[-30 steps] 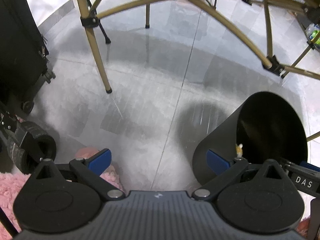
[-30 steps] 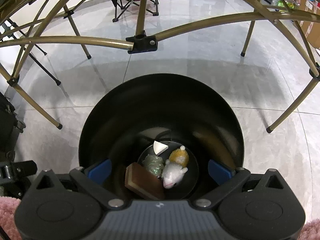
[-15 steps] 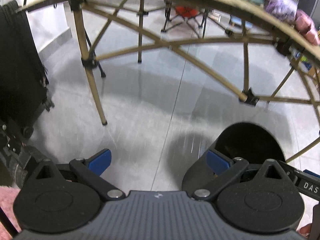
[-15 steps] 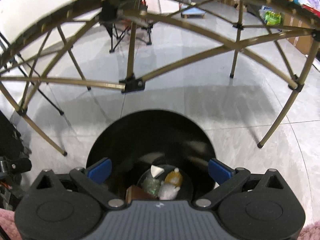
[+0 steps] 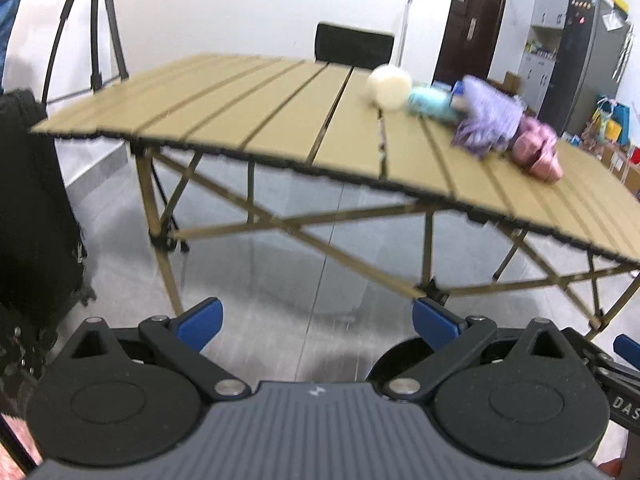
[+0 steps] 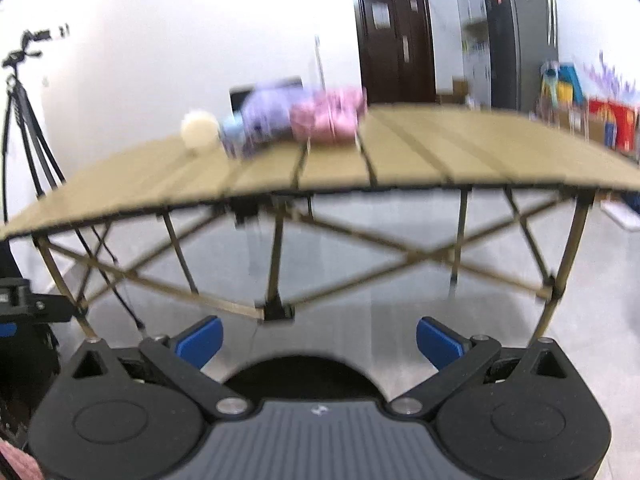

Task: Collect trash
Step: 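Raise both tools back up toward the remaining items on the table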

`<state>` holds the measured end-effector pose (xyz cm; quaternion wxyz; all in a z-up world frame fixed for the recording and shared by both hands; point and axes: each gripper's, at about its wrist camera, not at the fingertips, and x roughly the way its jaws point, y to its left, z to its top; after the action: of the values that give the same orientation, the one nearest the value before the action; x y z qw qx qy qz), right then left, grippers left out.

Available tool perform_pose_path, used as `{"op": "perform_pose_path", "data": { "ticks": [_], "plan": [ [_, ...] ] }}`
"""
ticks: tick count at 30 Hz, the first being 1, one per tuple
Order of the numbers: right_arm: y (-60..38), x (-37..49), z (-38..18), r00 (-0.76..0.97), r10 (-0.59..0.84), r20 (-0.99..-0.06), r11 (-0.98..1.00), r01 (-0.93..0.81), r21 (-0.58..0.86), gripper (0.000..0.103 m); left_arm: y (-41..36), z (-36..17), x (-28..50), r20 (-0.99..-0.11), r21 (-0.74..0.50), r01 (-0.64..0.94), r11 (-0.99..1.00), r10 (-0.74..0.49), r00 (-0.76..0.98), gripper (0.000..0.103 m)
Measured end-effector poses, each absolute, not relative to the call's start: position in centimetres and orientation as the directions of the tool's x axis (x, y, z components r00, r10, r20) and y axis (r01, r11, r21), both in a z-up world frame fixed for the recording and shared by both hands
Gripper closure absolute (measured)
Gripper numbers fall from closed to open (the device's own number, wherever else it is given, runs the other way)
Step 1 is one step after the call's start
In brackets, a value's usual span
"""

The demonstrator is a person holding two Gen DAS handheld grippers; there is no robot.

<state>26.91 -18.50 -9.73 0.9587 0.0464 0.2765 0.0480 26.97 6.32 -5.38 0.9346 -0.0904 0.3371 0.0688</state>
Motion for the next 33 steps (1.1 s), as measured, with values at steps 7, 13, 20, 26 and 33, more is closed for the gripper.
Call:
{"op": "perform_pose_path", "data": {
  "ticks": [7, 13, 20, 26, 33],
  "plan": [
    [-19.8, 27.4, -6.4, 0.909, 0.138, -0.393, 0.987, -0.094, 0.13, 0.0, 4.5, -2.5, 27.7, -0.571, -0.11, -0.159, 0.981, 0.069, 0.818, 0.0],
    [-21.0, 29.1, -4.5, 0.934, 0.154, -0.322, 0.983, -0.111, 0.146, 0.0, 4.1, -0.7, 29.5, -0.526, -0.107, -0.16, 0.981, 0.08, 0.847, 0.0],
    [-21.6, 32.7, -3.4, 0.946, 0.145, -0.291, 0.985, -0.11, 0.134, 0.0, 3.3, 1.0, 32.2, -0.486, -0.099, -0.161, 0.982, 0.094, 0.869, 0.0],
    [-21.6, 36.5, -3.0, 0.945, 0.136, -0.297, 0.986, -0.1, 0.132, 0.0, 2.7, 1.7, 35.5, -0.477, -0.1, -0.148, 0.984, 0.083, 0.875, 0.0],
    [-21.0, 41.1, -2.8, 0.941, 0.12, -0.315, 0.989, -0.084, 0.125, 0.0, 2.1, 2.5, 39.6, -0.471, -0.088, -0.147, 0.985, 0.089, 0.878, 0.0]
  ]
}}
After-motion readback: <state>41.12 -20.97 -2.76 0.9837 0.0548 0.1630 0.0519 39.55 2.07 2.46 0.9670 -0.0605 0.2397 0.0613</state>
